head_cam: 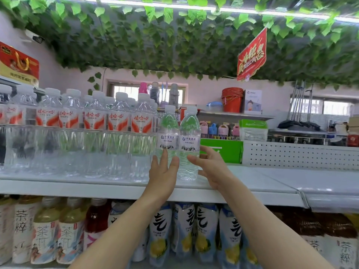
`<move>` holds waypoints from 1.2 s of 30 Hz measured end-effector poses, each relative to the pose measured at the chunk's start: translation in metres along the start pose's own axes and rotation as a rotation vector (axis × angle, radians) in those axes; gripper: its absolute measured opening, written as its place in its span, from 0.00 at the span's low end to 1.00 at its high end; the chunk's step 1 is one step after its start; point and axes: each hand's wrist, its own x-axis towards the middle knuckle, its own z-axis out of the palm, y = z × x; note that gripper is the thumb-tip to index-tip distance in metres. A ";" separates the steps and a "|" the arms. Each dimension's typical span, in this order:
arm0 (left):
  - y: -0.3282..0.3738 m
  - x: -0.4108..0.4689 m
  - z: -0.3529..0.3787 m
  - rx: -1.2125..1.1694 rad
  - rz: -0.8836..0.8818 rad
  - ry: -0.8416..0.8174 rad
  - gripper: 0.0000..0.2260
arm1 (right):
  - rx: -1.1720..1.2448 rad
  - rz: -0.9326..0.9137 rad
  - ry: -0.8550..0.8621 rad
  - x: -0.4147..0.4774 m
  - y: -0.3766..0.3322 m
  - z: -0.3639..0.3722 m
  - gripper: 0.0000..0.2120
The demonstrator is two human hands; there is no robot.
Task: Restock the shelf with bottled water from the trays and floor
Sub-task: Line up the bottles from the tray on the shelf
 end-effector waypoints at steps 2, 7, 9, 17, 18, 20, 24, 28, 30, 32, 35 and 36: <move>0.000 0.002 0.000 0.009 -0.009 -0.004 0.29 | -0.012 -0.010 0.009 0.001 0.001 0.000 0.18; 0.003 0.005 -0.001 0.054 -0.034 -0.022 0.30 | -0.061 -0.004 0.042 0.005 0.004 0.004 0.23; 0.004 0.006 -0.001 0.073 -0.044 -0.031 0.30 | -0.085 0.001 0.053 0.007 0.005 0.005 0.26; 0.007 0.010 -0.001 0.139 -0.069 -0.076 0.33 | -0.198 0.029 0.113 0.012 0.005 0.007 0.32; 0.007 0.010 -0.001 0.145 -0.069 -0.078 0.33 | -0.213 0.038 0.117 0.011 0.003 0.008 0.32; 0.006 0.010 -0.001 0.154 -0.072 -0.077 0.33 | -0.285 0.042 0.115 0.008 0.000 0.010 0.31; 0.008 0.009 -0.002 0.176 -0.082 -0.071 0.33 | -0.422 0.050 0.066 -0.008 -0.013 0.014 0.24; 0.008 -0.003 -0.005 0.180 -0.096 -0.094 0.33 | -0.612 0.063 0.120 -0.027 -0.027 0.020 0.31; 0.006 -0.014 -0.009 0.174 -0.103 -0.112 0.32 | -0.662 0.061 0.154 -0.040 -0.035 0.025 0.35; 0.005 -0.026 -0.014 0.158 -0.102 -0.118 0.32 | -0.707 0.056 0.165 -0.052 -0.039 0.030 0.35; 0.008 -0.045 -0.028 0.128 -0.077 -0.091 0.32 | -0.780 0.058 0.171 -0.072 -0.048 0.043 0.34; 0.010 -0.052 -0.036 0.120 -0.064 -0.068 0.32 | -0.797 0.063 0.172 -0.080 -0.051 0.049 0.34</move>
